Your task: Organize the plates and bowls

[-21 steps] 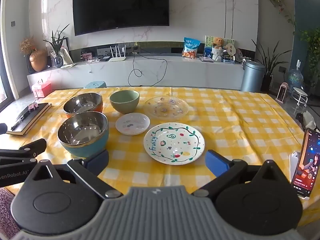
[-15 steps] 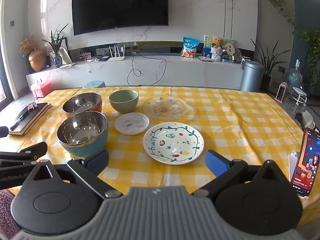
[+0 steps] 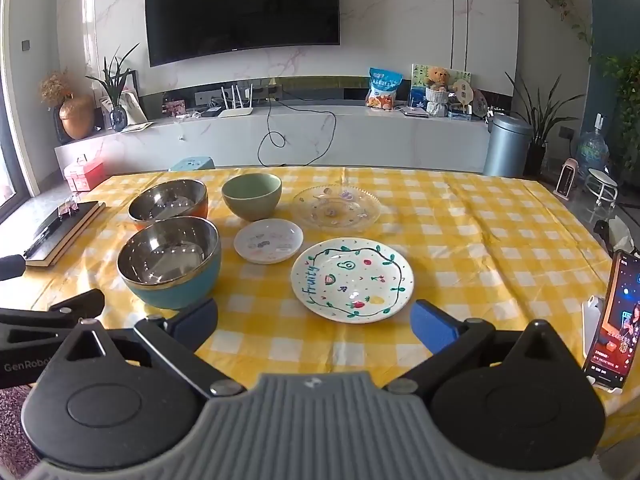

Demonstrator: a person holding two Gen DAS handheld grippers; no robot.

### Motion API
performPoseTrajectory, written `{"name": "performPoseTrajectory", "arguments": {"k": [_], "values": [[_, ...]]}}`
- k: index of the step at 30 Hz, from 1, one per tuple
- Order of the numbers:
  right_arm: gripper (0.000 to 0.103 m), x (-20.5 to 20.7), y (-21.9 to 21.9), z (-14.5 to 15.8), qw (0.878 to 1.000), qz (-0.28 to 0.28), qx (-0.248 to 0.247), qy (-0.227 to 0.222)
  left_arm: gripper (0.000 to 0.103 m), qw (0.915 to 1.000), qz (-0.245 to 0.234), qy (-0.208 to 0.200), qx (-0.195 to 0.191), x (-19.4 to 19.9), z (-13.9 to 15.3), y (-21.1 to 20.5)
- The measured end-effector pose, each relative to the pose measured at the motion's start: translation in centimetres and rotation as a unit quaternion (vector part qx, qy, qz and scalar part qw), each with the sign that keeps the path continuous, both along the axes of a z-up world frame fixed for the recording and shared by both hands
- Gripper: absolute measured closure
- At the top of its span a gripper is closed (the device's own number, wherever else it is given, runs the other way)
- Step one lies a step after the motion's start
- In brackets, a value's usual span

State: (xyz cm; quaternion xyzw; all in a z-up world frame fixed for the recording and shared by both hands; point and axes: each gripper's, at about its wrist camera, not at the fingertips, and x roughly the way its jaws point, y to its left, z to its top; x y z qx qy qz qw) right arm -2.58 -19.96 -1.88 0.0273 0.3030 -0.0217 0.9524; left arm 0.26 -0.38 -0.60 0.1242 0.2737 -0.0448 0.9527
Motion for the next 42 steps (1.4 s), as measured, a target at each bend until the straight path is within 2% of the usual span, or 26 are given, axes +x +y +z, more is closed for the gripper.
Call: {"name": "performPoseTrajectory", "arguments": {"k": [42], "values": [[0.002, 0.6, 1.6, -0.5, 1.0, 0.018, -0.018, 0.016, 0.0, 0.9996, 0.018, 0.018, -0.013, 0.1, -0.3, 1.2]]}}
